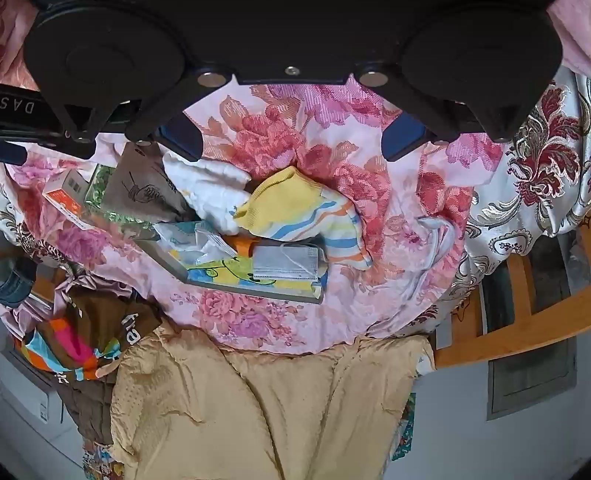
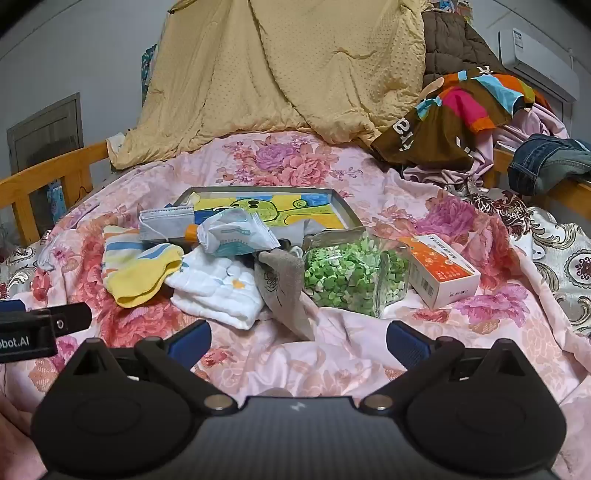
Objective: Organize soft objects
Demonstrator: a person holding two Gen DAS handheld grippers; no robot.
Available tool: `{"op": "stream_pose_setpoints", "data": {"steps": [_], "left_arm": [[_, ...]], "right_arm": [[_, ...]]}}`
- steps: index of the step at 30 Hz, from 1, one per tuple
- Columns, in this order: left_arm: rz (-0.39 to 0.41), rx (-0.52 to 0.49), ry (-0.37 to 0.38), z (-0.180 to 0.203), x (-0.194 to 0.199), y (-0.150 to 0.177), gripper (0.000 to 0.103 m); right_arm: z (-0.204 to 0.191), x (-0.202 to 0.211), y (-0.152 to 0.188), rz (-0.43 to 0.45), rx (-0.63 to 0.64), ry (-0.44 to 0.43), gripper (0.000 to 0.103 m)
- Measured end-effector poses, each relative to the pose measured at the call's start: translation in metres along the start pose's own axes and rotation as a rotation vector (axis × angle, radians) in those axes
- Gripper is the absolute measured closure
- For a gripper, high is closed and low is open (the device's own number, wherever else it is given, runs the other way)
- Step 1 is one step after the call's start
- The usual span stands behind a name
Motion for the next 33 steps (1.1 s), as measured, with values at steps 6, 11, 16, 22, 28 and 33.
{"op": "stream_pose_setpoints", "data": {"steps": [6, 11, 16, 22, 28, 33], "left_arm": [[0.000, 0.000, -0.007, -0.004, 0.001, 0.000, 0.001], [-0.005, -0.011, -0.013, 0.006, 0.001, 0.000, 0.001], [-0.010, -0.031, -0.012, 0.007, -0.002, 0.000, 0.001], [-0.014, -0.031, -0.001, 0.001, -0.003, 0.002, 0.001], [-0.020, -0.033, -0.006, -0.001, -0.004, 0.003, 0.001], [-0.019, -0.044, -0.008, 0.002, -0.005, 0.003, 0.001]], "right_arm": [[0.001, 0.000, 0.000, 0.001, -0.004, 0.000, 0.000], [0.001, -0.001, 0.000, 0.000, -0.007, -0.003, 0.000], [0.001, 0.000, -0.001, -0.001, -0.008, -0.004, 0.000], [0.001, 0.000, -0.001, -0.002, -0.009, -0.004, 0.000], [0.001, 0.000, -0.001, -0.003, -0.012, -0.006, 0.000], [0.001, 0.000, 0.000, -0.003, -0.013, -0.006, 0.000]]}}
Point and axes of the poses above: each gripper's, at about its wrist camera, not at the fingertips, and x roughly against the way its jaws point, z to its right, y to its underside, the point moved 6 cm from there along -x, roughly the way its jaws point, and after that the axes turned 9 degrees about -x, right-handed, at the moved point
